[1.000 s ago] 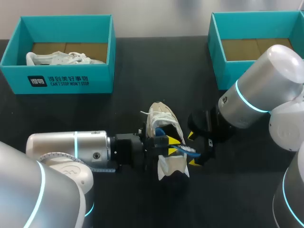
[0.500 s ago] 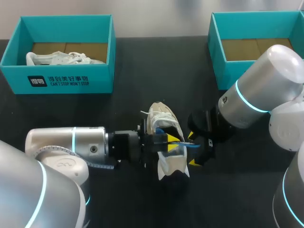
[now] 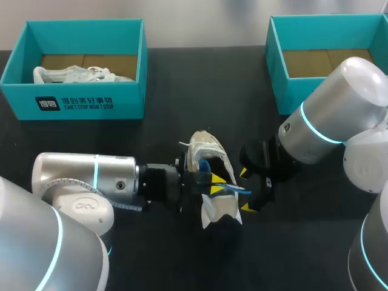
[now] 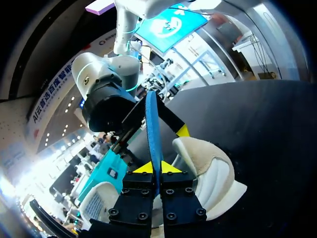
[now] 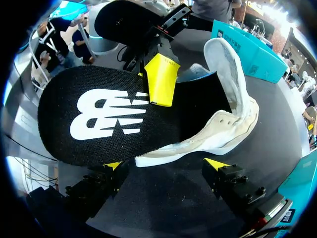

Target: Take the shoe out of the shoebox, open the shoe tongue, remove and reinsert the insole, then place the shoe into the shoebox

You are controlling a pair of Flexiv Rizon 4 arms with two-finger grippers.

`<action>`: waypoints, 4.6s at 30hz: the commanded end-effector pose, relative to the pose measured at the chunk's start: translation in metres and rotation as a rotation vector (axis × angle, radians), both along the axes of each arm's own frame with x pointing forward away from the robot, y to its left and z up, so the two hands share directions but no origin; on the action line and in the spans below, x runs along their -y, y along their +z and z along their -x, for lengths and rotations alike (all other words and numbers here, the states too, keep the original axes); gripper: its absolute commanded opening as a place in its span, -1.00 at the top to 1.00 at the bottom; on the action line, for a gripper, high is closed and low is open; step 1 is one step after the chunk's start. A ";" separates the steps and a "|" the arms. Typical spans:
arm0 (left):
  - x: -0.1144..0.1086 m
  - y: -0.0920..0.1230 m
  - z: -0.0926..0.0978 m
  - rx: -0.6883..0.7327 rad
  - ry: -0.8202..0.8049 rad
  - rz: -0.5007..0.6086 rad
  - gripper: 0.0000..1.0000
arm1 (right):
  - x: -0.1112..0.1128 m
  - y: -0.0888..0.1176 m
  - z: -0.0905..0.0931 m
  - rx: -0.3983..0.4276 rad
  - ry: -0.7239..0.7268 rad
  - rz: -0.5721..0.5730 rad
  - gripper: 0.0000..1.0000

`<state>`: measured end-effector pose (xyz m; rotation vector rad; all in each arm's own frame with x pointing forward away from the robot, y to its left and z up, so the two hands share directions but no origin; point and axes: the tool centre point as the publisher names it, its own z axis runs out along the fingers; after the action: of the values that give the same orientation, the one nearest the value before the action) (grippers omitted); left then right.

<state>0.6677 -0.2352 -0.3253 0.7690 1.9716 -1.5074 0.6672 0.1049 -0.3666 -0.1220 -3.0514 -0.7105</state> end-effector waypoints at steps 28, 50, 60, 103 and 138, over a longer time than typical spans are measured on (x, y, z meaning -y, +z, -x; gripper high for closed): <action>-0.004 0.019 -0.018 0.058 -0.038 -0.117 -0.16 | 0.000 0.000 0.001 0.002 -0.001 0.001 -1.00; 0.004 0.005 -0.019 0.071 -0.134 -0.424 0.16 | 0.000 0.000 0.001 0.002 -0.001 0.001 -1.00; -0.003 -0.004 -0.011 0.070 -0.133 -0.444 1.00 | 0.000 0.000 0.001 0.002 -0.001 0.001 -1.00; -0.003 -0.023 -0.024 -0.025 0.150 -0.006 1.00 | 0.000 0.000 0.001 0.002 -0.001 0.001 -1.00; 0.016 0.012 -0.006 0.031 -0.138 -0.349 0.25 | 0.000 0.000 0.001 0.002 -0.001 0.001 -1.00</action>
<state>0.6711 -0.2466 -0.3137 0.9840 2.1181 -1.2784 0.6671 0.1049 -0.3667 -0.1220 -3.0514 -0.7104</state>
